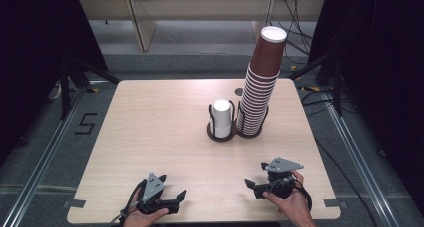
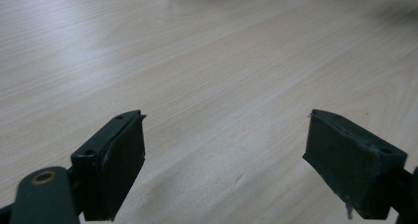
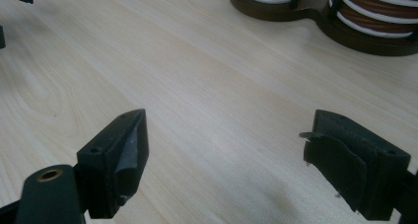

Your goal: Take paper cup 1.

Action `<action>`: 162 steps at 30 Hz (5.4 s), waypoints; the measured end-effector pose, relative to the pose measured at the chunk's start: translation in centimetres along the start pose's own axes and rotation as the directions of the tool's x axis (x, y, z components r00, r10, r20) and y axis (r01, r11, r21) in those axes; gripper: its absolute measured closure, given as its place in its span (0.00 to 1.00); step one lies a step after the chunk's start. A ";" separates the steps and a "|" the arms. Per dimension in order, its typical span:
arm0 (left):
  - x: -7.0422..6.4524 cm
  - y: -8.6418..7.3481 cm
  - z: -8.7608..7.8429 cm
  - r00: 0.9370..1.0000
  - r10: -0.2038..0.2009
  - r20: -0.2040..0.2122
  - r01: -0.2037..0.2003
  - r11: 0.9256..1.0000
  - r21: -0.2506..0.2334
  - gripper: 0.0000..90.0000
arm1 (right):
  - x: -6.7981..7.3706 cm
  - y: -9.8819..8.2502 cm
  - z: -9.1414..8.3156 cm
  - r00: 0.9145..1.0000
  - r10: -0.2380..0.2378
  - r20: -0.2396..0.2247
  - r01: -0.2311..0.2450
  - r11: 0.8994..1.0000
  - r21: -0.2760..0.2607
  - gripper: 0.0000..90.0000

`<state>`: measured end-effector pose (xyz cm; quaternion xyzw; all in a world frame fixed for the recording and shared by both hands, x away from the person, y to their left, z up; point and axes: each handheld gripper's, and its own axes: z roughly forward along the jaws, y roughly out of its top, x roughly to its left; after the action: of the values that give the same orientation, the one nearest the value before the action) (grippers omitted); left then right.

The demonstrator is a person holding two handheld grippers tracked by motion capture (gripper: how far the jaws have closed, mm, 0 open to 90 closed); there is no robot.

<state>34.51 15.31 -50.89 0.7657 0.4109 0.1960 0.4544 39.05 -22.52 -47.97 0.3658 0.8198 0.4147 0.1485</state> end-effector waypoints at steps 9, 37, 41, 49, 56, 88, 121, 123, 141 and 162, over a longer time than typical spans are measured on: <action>0.1 0.0 -0.1 1.000 -0.002 -0.006 0.001 1.000 -0.005 0.16 | 0.2 0.2 0.1 1.000 -0.012 -0.005 0.012 1.000 -0.009 0.18; 0.3 0.1 -0.3 0.999 0.005 -0.033 -0.005 1.000 0.013 0.16 | 0.2 3.9 0.7 0.999 -0.053 -0.009 0.052 0.995 -0.090 0.22; 0.4 0.1 -0.3 0.999 0.000 -0.038 0.001 1.000 0.013 0.16 | 0.1 4.9 1.0 0.999 -0.034 0.003 0.034 0.994 -0.104 0.23; 0.4 0.0 -0.3 0.999 -0.006 -0.042 0.007 1.000 0.011 0.16 | 0.0 6.7 1.6 1.000 -0.030 0.002 0.030 0.993 -0.117 0.24; 0.5 0.1 -0.3 0.999 -0.003 -0.044 0.003 1.000 0.013 0.16 | 0.1 7.8 2.2 1.000 -0.030 -0.007 0.029 0.992 -0.126 0.26; 0.6 0.1 -0.2 0.998 -0.018 -0.058 0.019 1.000 0.008 0.16 | -0.7 13.9 5.4 0.997 0.028 0.072 -0.013 0.978 -0.206 0.34; 0.3 0.0 0.0 0.999 -0.012 -0.038 0.012 1.000 0.021 0.16 | -1.8 18.5 10.4 0.970 0.050 0.238 -0.007 0.984 -0.176 0.35; 0.3 0.0 0.0 0.999 -0.011 -0.038 0.011 1.000 0.023 0.16 | -1.7 18.7 11.0 0.964 0.067 0.256 -0.028 0.988 -0.150 0.36; 0.2 0.0 0.0 0.999 -0.010 -0.033 0.011 0.999 0.034 0.16 | -1.6 19.7 10.6 0.963 0.103 0.251 -0.059 0.982 -0.177 0.39; 0.2 0.0 0.0 0.999 -0.008 -0.035 0.009 0.999 0.036 0.16 | -0.9 22.6 6.7 0.967 0.091 0.240 -0.020 0.959 -0.283 0.40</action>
<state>34.62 15.42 -50.92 0.7684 0.4254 0.1998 0.4343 54.09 -10.58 -34.26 0.4138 0.7175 0.4803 0.2888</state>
